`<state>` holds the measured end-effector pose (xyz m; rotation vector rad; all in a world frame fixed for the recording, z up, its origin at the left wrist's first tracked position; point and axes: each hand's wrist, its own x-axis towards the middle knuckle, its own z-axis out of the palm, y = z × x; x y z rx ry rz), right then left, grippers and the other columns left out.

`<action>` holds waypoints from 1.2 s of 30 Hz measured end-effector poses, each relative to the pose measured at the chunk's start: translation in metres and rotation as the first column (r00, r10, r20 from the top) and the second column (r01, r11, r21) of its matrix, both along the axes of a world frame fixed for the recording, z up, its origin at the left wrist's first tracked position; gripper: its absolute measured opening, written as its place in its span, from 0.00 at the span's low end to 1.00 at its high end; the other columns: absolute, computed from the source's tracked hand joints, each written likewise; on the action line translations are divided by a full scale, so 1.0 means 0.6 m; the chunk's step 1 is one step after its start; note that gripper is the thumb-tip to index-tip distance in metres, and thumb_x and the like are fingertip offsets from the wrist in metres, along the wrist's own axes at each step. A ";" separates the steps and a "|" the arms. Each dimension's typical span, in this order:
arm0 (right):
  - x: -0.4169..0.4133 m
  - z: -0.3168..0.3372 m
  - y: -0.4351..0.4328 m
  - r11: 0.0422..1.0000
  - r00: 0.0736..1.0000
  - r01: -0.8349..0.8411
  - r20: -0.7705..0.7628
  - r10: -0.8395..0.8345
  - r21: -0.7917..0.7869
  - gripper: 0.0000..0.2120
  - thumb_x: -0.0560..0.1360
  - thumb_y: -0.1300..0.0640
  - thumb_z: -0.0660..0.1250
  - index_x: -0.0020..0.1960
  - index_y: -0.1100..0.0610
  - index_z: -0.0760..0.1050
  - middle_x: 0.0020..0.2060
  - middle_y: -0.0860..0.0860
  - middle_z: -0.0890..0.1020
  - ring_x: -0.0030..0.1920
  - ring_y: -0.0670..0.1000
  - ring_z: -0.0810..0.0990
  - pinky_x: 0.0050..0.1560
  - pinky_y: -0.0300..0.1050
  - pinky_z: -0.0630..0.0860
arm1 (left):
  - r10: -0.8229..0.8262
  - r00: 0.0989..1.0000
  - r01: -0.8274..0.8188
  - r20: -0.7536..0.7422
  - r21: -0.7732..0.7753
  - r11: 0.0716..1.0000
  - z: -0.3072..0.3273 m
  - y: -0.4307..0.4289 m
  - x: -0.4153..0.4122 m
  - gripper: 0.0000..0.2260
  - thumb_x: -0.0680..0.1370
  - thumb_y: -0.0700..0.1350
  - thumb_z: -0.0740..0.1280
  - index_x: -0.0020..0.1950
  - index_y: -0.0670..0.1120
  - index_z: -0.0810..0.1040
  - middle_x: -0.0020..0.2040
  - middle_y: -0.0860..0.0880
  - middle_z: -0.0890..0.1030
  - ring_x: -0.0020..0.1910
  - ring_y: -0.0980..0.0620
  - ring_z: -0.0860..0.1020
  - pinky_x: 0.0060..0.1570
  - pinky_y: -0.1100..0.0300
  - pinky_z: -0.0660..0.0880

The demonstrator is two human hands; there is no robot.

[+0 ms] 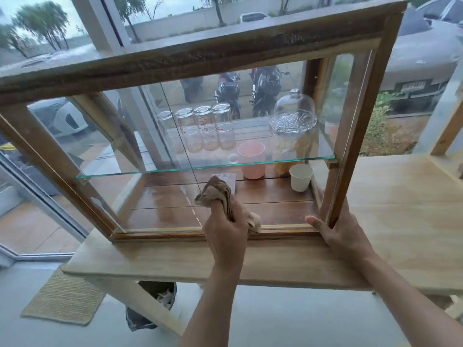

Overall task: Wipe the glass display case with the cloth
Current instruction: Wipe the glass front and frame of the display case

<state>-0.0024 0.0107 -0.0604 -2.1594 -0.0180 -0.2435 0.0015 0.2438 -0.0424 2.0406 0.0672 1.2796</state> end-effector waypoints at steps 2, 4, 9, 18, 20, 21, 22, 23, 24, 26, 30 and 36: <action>0.000 -0.001 -0.001 0.999 0.999 0.033 -0.013 -0.033 -0.001 0.37 0.68 0.41 0.71 0.69 0.53 0.59 0.54 0.61 0.80 0.50 0.59 0.80 0.46 0.50 0.77 | -0.134 0.981 0.137 -0.143 0.011 0.991 -0.024 -0.029 -0.025 0.07 0.78 0.46 0.61 0.51 0.45 0.74 0.29 0.42 0.79 0.27 0.39 0.78 0.27 0.54 0.67; -0.003 0.003 0.003 0.999 0.998 0.047 -0.031 -0.048 -0.022 0.39 0.66 0.37 0.69 0.70 0.51 0.59 0.56 0.59 0.79 0.54 0.59 0.79 0.52 0.56 0.77 | -0.279 0.936 0.305 -0.214 0.096 0.948 -0.028 -0.067 -0.035 0.04 0.79 0.48 0.60 0.52 0.49 0.70 0.30 0.42 0.79 0.27 0.38 0.78 0.23 0.55 0.68; -0.005 0.008 0.010 0.998 0.998 0.055 -0.021 -0.055 -0.015 0.40 0.68 0.41 0.70 0.73 0.53 0.59 0.57 0.53 0.78 0.55 0.53 0.77 0.54 0.51 0.74 | -0.184 0.983 0.184 -0.017 0.161 0.970 0.018 -0.012 0.012 0.11 0.80 0.49 0.61 0.46 0.42 0.74 0.26 0.43 0.77 0.24 0.41 0.75 0.21 0.56 0.66; -0.005 0.004 0.008 0.997 0.997 0.081 0.017 -0.081 -0.019 0.35 0.70 0.45 0.72 0.71 0.54 0.61 0.55 0.59 0.81 0.54 0.59 0.80 0.54 0.58 0.76 | -0.225 0.969 0.211 0.106 0.127 0.969 0.106 -0.045 0.023 0.07 0.79 0.48 0.64 0.47 0.44 0.73 0.27 0.43 0.77 0.26 0.45 0.73 0.23 0.56 0.64; -0.006 0.004 0.008 0.998 0.998 0.063 0.013 -0.063 -0.008 0.36 0.69 0.44 0.71 0.71 0.54 0.61 0.56 0.59 0.81 0.55 0.59 0.79 0.55 0.57 0.75 | -0.104 0.983 0.099 0.149 0.039 0.994 0.115 -0.009 0.028 0.07 0.78 0.45 0.67 0.47 0.42 0.75 0.25 0.43 0.76 0.30 0.45 0.72 0.25 0.61 0.60; -0.008 0.005 0.008 0.998 0.998 0.059 0.022 -0.059 -0.005 0.36 0.69 0.44 0.71 0.71 0.54 0.61 0.56 0.58 0.80 0.55 0.59 0.79 0.55 0.56 0.75 | -0.117 0.989 0.117 0.095 0.011 0.993 0.093 0.000 0.017 0.05 0.78 0.44 0.67 0.48 0.43 0.75 0.25 0.43 0.76 0.28 0.45 0.73 0.26 0.61 0.60; -0.008 0.006 0.009 0.998 0.998 0.063 0.024 -0.063 -0.006 0.36 0.70 0.45 0.72 0.71 0.54 0.61 0.56 0.58 0.80 0.56 0.58 0.79 0.54 0.55 0.75 | -0.155 0.988 0.155 -0.006 0.007 0.988 0.068 -0.004 -0.001 0.04 0.77 0.43 0.66 0.49 0.45 0.73 0.25 0.43 0.76 0.25 0.46 0.74 0.25 0.61 0.60; -0.008 0.006 0.009 0.998 0.998 0.066 0.023 -0.066 -0.005 0.35 0.70 0.47 0.72 0.71 0.55 0.61 0.56 0.58 0.80 0.55 0.58 0.79 0.53 0.53 0.75 | -0.237 0.965 0.241 -0.114 0.025 0.970 0.048 -0.020 -0.020 0.03 0.78 0.45 0.64 0.50 0.48 0.70 0.25 0.43 0.77 0.24 0.43 0.75 0.23 0.59 0.63; -0.008 0.006 0.009 0.997 0.997 0.071 0.019 -0.071 -0.001 0.35 0.70 0.48 0.73 0.71 0.55 0.61 0.56 0.58 0.81 0.55 0.58 0.79 0.53 0.53 0.75 | -0.310 0.933 0.326 -0.185 0.064 0.943 0.034 -0.042 -0.029 0.03 0.78 0.46 0.62 0.51 0.49 0.69 0.26 0.43 0.77 0.24 0.41 0.76 0.22 0.57 0.65; -0.009 0.004 0.008 0.998 0.998 0.061 0.032 -0.061 -0.006 0.35 0.70 0.46 0.72 0.70 0.55 0.61 0.55 0.59 0.81 0.55 0.59 0.80 0.53 0.55 0.76 | -0.380 0.907 0.407 -0.182 0.149 0.901 0.054 -0.078 -0.025 0.04 0.78 0.47 0.61 0.51 0.48 0.71 0.30 0.42 0.78 0.26 0.39 0.77 0.21 0.56 0.69; -0.006 0.005 0.006 0.999 0.998 0.044 0.039 -0.044 0.001 0.37 0.68 0.42 0.69 0.71 0.54 0.61 0.55 0.61 0.81 0.54 0.60 0.80 0.53 0.58 0.76 | -0.151 0.977 0.133 0.148 0.121 0.984 0.161 -0.033 0.027 0.08 0.79 0.46 0.66 0.45 0.42 0.75 0.27 0.41 0.78 0.27 0.44 0.73 0.25 0.56 0.64; -0.004 -0.001 0.005 0.999 0.998 0.036 0.042 -0.036 -0.011 0.34 0.70 0.44 0.71 0.70 0.54 0.60 0.55 0.62 0.80 0.53 0.62 0.80 0.52 0.59 0.77 | -0.288 0.955 0.295 -0.070 0.133 0.946 0.096 -0.084 -0.019 0.07 0.78 0.48 0.62 0.49 0.45 0.73 0.30 0.41 0.79 0.27 0.39 0.77 0.23 0.56 0.66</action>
